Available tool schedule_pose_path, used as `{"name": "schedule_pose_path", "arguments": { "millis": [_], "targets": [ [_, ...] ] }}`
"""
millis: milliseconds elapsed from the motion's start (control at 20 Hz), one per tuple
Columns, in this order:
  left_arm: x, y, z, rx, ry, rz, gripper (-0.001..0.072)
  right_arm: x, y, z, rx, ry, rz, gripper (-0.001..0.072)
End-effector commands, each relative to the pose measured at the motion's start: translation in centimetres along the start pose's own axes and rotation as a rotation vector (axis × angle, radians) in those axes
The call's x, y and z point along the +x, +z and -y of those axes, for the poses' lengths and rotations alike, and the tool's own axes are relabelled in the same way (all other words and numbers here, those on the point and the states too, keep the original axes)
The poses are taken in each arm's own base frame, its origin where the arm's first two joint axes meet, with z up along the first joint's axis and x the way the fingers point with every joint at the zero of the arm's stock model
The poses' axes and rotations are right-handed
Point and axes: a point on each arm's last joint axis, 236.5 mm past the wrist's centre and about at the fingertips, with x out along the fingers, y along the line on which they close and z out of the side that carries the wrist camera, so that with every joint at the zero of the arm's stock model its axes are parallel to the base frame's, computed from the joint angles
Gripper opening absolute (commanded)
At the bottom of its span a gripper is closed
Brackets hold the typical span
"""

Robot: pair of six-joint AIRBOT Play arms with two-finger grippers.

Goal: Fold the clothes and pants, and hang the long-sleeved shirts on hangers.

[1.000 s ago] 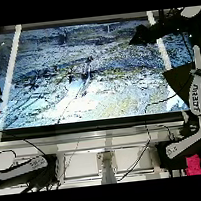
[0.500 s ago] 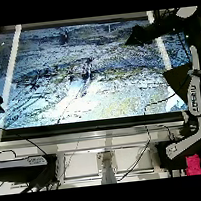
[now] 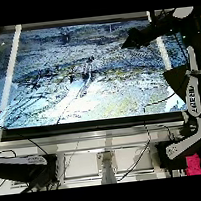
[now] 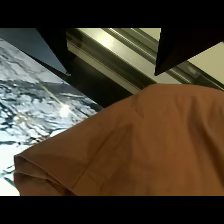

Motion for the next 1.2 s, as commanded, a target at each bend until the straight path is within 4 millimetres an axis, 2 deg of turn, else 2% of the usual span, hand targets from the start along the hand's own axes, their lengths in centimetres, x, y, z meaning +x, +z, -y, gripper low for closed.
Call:
{"name": "schedule_pose_path", "arguments": {
  "millis": [0, 200, 400, 500, 600, 650, 750, 1000, 1100, 1150],
  "targets": [
    [1.8, 0.7, -1.8, 0.061, 0.103, -0.003, 0.0608, 0.1, -0.1, -0.2, -0.003, 0.005, -0.005, 0.0011],
    [2.6, 2.1, -1.5, 0.073, 0.102, 0.043, 0.0608, 0.1, -0.1, -0.3, -0.002, 0.009, -0.004, 0.0011],
    [3.9, 1.7, -0.9, 0.084, 0.091, 0.006, 0.0604, 0.1, 0.0, -0.5, -0.001, 0.018, -0.002, 0.0011],
    [4.4, 1.6, -0.6, 0.091, 0.088, -0.005, 0.0575, 0.1, 0.0, -0.5, -0.002, 0.018, -0.002, 0.0012],
    [4.7, 1.5, -0.5, 0.094, 0.086, -0.011, 0.0366, 0.1, 0.0, -0.5, -0.001, 0.018, -0.002, 0.0012],
    [4.8, 1.4, -0.4, 0.094, 0.085, -0.014, 0.0289, 0.1, 0.0, -0.5, -0.001, 0.018, -0.002, 0.0011],
    [4.7, 1.4, -0.5, 0.096, 0.086, -0.013, 0.0019, 0.1, 0.0, -0.5, -0.001, 0.018, -0.002, 0.0012],
    [4.4, 1.1, -0.3, 0.094, 0.084, -0.025, 0.0015, 0.1, 0.0, -0.5, -0.001, 0.017, -0.001, 0.0012],
    [2.8, 2.0, 1.4, 0.067, 0.023, 0.025, 0.0015, 0.1, 0.2, -0.3, -0.002, 0.007, 0.006, 0.0012],
    [1.1, 3.2, 3.1, 0.044, -0.033, 0.087, 0.0015, 0.1, 0.4, 0.0, -0.002, -0.005, 0.015, 0.0012]
  ]
}}
